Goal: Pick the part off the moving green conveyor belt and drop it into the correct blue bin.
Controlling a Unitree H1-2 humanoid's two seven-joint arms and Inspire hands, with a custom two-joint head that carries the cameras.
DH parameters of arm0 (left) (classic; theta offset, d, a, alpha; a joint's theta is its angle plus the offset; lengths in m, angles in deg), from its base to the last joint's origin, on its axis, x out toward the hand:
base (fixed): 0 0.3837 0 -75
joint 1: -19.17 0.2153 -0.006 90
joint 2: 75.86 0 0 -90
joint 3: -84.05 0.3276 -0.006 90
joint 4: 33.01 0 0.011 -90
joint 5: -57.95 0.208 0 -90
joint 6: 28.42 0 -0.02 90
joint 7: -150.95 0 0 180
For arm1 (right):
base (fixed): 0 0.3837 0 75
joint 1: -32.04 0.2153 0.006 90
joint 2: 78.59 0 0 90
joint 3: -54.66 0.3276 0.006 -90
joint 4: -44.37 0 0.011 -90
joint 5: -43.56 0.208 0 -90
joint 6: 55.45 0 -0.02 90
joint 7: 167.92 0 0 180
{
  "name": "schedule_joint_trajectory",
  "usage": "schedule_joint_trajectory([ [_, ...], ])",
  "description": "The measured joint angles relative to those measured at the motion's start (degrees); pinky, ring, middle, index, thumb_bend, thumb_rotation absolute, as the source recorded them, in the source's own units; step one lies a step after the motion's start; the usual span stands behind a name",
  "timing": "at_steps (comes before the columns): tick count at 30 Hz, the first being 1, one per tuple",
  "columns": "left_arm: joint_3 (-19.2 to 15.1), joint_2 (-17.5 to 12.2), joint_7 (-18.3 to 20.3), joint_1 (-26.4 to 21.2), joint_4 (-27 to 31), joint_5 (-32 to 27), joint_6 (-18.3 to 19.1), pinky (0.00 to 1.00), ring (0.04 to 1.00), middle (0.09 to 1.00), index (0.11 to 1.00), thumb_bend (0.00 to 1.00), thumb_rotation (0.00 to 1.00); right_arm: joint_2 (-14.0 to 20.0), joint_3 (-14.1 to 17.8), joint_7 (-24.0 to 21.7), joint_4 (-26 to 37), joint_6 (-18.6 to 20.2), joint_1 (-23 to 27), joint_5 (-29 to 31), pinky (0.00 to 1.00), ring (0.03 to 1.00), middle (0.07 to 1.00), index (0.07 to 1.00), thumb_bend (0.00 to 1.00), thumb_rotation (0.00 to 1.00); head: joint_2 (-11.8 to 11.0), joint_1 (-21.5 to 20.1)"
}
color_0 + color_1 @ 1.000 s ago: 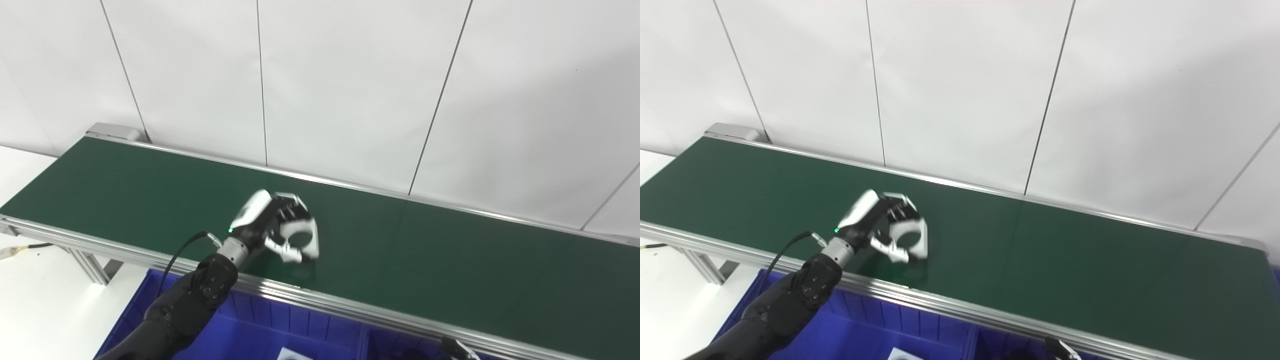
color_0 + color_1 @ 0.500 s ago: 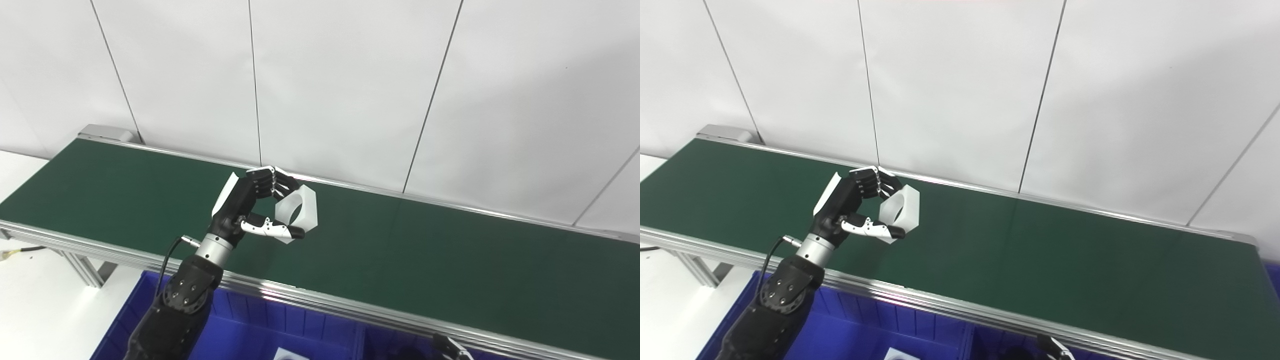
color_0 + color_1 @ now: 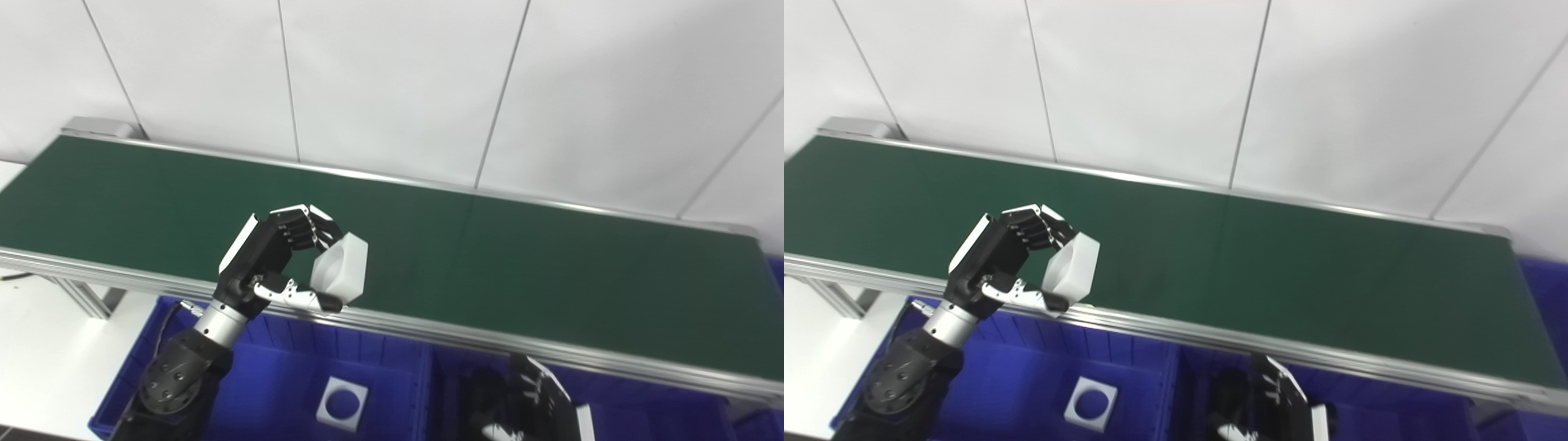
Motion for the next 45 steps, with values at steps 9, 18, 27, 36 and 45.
schedule_joint_trajectory([
  [9, 2.2, -2.6, 7.7, 5.2, 8.1, -6.3, 7.7, 0.25, 0.399, 0.447, 0.521, 0.5, 0.0, -1.9, 1.4, -2.8, 1.7, 0.0, -1.2, 0.1, 0.57, 0.691, 0.748, 0.737, 0.69, 0.01, 3.5, -0.2],
  [18, 5.6, -6.2, 13.1, 4.8, 6.6, -6.7, 16.2, 0.26, 0.412, 0.457, 0.508, 0.5, 0.0, -2.5, 2.5, -4.7, 2.3, 0.3, -1.2, -0.2, 0.57, 0.688, 0.745, 0.734, 0.69, 0.01, 5.1, 0.9],
  [27, 5.4, -6.8, 11.0, 5.7, 4.8, 2.1, 18.8, 0.28, 0.412, 0.467, 0.512, 0.5, 0.0, -3.0, 3.6, -5.4, 3.6, 0.8, -1.5, -0.2, 0.57, 0.692, 0.75, 0.738, 0.69, 0.02, 5.4, 1.4],
  [36, 4.1, -1.6, 1.7, 7.5, 0.1, 15.8, 16.4, 0.31, 0.41, 0.468, 0.518, 0.5, 0.0, -3.2, 3.9, -6.7, 3.6, 1.1, -1.7, -0.2, 0.57, 0.684, 0.738, 0.723, 0.69, 0.0, 4.8, 1.3],
  [45, 3.2, 5.9, -14.2, 8.3, -8.6, 33.1, 3.1, 0.34, 0.416, 0.485, 0.518, 0.5, 0.0, -3.4, 4.2, -6.8, 2.0, 1.0, -1.6, -0.5, 0.57, 0.691, 0.742, 0.734, 0.69, 0.0, 2.3, 1.3],
])
